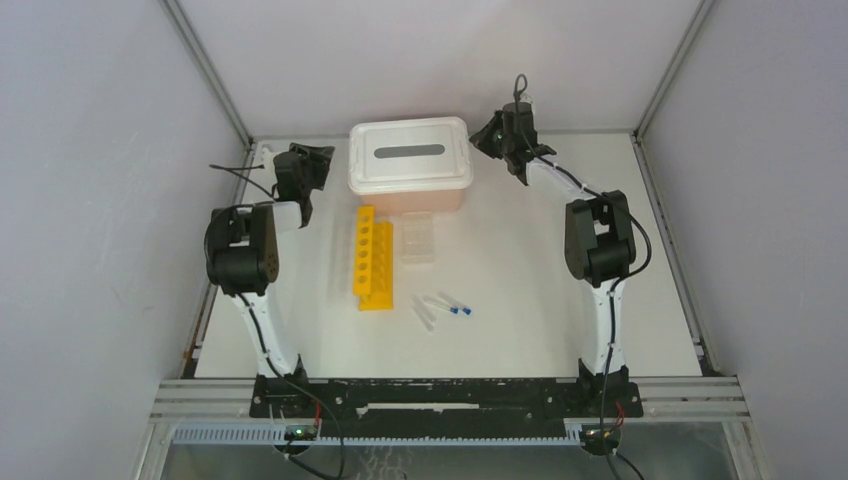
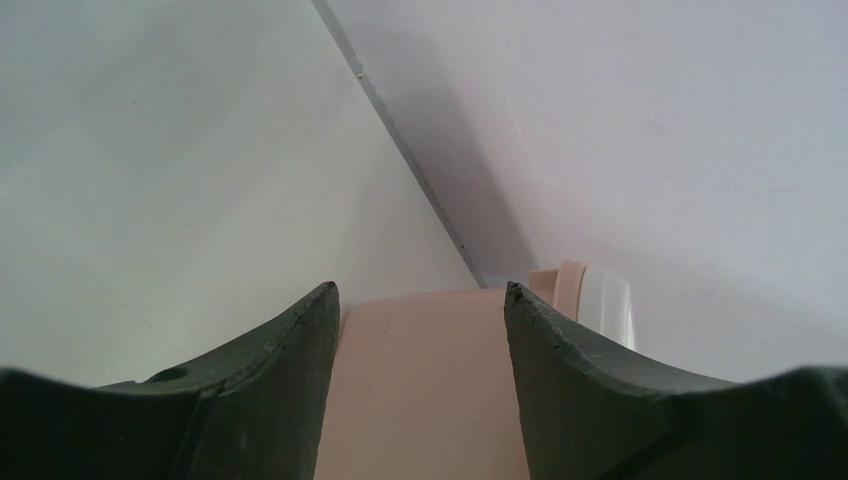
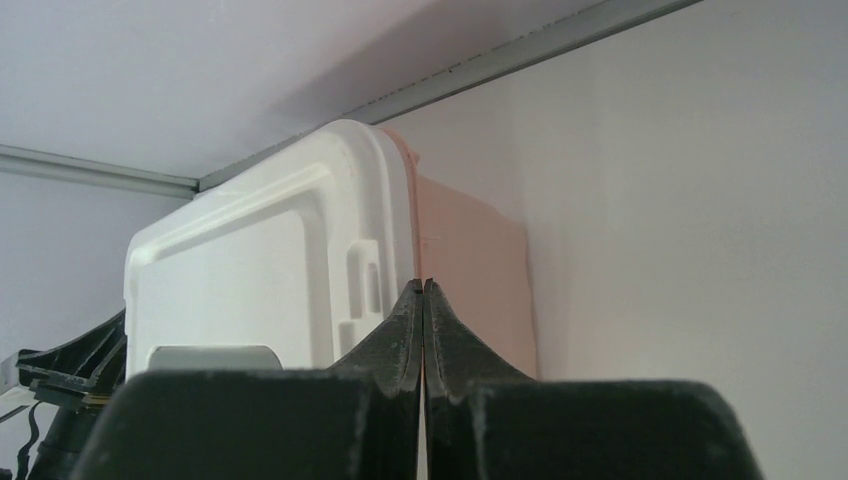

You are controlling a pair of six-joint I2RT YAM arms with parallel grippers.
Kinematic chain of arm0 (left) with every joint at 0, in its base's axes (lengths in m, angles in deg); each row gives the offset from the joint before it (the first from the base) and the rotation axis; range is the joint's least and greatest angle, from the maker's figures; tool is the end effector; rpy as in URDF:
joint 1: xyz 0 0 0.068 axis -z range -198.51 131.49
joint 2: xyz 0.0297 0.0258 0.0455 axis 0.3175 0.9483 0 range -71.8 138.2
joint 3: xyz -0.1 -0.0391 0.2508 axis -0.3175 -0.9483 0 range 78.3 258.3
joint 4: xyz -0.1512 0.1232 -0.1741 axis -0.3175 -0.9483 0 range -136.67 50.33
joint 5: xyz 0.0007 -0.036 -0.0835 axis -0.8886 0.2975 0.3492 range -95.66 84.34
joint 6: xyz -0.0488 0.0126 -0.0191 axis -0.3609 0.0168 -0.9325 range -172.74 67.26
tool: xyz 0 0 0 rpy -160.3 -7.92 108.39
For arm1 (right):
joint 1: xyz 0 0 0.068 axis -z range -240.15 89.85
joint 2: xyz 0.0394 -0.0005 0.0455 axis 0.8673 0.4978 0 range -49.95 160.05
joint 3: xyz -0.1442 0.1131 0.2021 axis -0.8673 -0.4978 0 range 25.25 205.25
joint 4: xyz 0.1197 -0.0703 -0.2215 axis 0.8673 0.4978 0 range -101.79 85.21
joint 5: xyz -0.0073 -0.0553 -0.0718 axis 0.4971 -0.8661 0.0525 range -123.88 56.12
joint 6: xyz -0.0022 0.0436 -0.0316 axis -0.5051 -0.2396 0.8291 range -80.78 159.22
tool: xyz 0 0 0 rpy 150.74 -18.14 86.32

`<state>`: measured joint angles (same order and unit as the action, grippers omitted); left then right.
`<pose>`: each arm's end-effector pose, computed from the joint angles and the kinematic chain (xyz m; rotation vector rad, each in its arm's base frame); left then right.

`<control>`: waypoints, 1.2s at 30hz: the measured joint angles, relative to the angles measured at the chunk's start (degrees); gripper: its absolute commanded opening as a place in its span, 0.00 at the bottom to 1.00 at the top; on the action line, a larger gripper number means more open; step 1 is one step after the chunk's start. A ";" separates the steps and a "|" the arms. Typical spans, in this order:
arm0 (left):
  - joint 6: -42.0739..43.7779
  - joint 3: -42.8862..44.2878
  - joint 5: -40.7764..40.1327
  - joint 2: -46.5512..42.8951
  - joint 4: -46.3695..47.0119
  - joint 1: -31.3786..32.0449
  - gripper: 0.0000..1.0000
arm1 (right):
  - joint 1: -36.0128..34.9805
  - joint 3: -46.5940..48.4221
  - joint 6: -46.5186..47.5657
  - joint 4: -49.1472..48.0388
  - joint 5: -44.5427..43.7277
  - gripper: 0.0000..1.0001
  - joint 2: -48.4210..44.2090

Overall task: Organize the chemistry lab equipment
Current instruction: Close the lid of the storage box.

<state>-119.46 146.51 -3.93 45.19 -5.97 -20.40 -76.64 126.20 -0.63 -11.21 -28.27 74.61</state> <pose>0.4520 0.0138 0.1755 -1.0603 1.5934 -0.8102 0.4957 0.1505 0.2429 0.3539 2.0356 0.7201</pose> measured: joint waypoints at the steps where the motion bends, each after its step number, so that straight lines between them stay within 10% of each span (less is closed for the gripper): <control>1: 0.33 0.00 0.00 0.02 -0.02 0.00 0.66 | -0.09 0.28 0.02 0.17 0.00 0.02 0.22; 16: 4.46 0.00 0.04 0.00 -1.75 0.11 0.66 | -1.81 3.06 0.63 3.13 -1.46 0.03 1.57; 27: 7.69 0.00 1.05 -3.41 -0.42 -0.28 0.74 | 0.52 -2.78 1.64 0.00 -0.68 0.55 0.04; 36: 7.69 -0.96 10.19 -3.63 8.90 -1.27 0.73 | 3.98 -7.65 1.42 -4.28 3.37 0.57 -1.99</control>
<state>-111.76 145.55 6.26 41.56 2.92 -21.67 -72.66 118.55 0.79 -15.49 -24.90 72.62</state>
